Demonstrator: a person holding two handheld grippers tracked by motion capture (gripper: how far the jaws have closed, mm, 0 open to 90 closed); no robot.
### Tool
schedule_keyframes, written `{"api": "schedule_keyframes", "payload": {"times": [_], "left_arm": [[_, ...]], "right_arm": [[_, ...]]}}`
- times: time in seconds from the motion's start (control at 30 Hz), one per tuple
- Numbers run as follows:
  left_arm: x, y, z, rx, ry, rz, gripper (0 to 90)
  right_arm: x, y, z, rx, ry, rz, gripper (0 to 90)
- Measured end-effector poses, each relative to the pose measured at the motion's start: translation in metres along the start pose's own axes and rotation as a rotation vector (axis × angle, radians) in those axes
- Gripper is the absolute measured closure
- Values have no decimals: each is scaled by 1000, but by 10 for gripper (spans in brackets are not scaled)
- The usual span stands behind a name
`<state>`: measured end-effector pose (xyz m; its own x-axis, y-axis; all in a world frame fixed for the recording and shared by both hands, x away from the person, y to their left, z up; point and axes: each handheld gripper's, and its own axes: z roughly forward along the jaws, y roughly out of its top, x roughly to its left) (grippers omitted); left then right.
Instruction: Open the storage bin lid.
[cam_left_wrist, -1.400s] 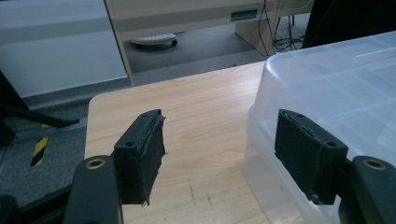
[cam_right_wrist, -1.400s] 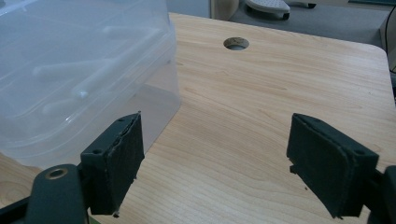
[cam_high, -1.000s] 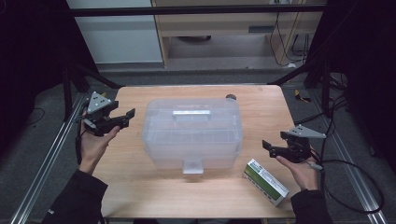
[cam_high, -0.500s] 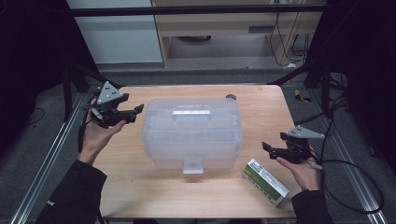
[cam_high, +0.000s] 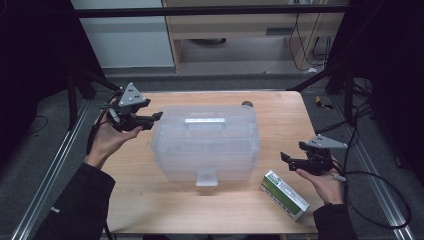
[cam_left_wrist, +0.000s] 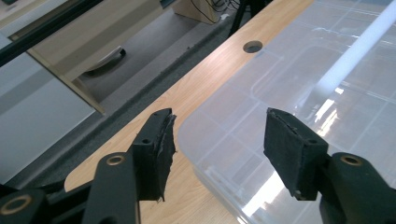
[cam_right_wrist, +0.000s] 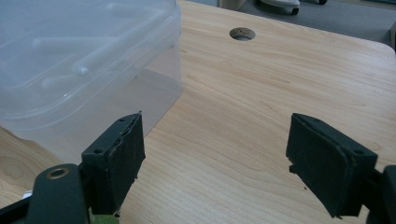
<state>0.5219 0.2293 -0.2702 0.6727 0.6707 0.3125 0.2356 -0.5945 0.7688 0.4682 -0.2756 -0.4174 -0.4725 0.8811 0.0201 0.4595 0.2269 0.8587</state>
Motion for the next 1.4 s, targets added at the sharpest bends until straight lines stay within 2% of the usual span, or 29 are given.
{"api": "schedule_keyframes", "payload": {"times": [0.27, 0.37, 0.53, 0.87, 1.0, 1.13, 1.23, 1.4], "left_arm": [[-9, 13, 4, 37, -56, 96, 475], [-12, 16, 5, 41, -81, 119, 483], [-18, 20, 6, 62, -124, 169, 482], [-27, 34, 7, 102, -180, 259, 475], [-34, 41, 11, 134, -186, 312, 456], [-40, 45, 16, 140, -197, 346, 461], [-44, 48, 20, 161, -190, 386, 456], [-51, 53, 24, 179, -182, 429, 456]], "right_arm": [[1, 0, 1, 16, 4, -14, 200], [1, 0, 1, 21, 5, -12, 201], [1, 0, 0, 23, 2, -19, 204], [1, 0, 1, 28, 6, -23, 204], [2, 0, 1, 29, 4, -23, 205], [1, 0, 1, 27, 6, -24, 205], [2, 0, 1, 30, 8, -24, 206], [2, 0, 1, 30, 6, -26, 208]]}}
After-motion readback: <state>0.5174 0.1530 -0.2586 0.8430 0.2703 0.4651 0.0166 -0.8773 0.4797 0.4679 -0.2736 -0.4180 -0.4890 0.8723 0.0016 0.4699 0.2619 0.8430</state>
